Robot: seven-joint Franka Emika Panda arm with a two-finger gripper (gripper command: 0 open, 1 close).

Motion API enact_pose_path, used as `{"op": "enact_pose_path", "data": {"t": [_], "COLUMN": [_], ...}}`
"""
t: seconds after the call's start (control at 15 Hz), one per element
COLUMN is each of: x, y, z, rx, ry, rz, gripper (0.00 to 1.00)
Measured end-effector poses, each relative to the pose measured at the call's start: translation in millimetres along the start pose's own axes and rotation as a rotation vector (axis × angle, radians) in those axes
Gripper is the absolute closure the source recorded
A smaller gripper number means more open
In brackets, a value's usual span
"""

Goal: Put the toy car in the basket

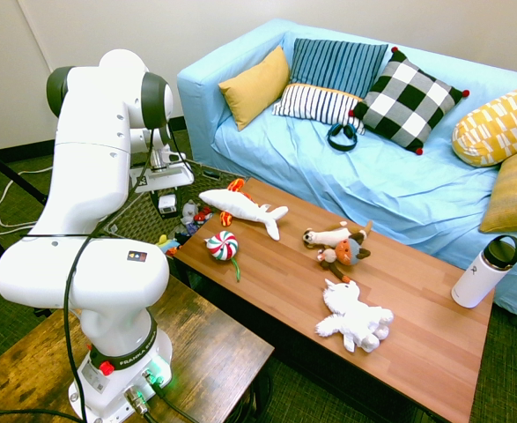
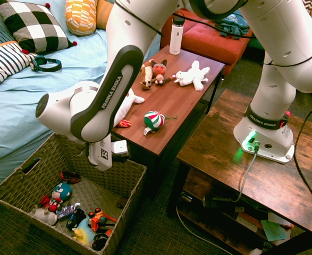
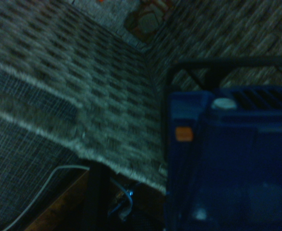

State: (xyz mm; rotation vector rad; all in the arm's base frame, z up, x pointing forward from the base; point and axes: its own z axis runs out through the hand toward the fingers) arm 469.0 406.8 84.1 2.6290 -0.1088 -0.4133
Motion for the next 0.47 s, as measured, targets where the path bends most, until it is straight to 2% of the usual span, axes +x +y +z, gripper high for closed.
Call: {"op": "enact_pose_path", "data": {"t": [0.27, 0.47], "x": [12.1, 16.5], "y": [1.2, 39.6], "z": [-12.9, -33.4], "rx": [0.023, 0.071], "ry": [0.016, 0.067], "rz": [0.010, 0.051], "gripper": [0.00, 0.00]}}
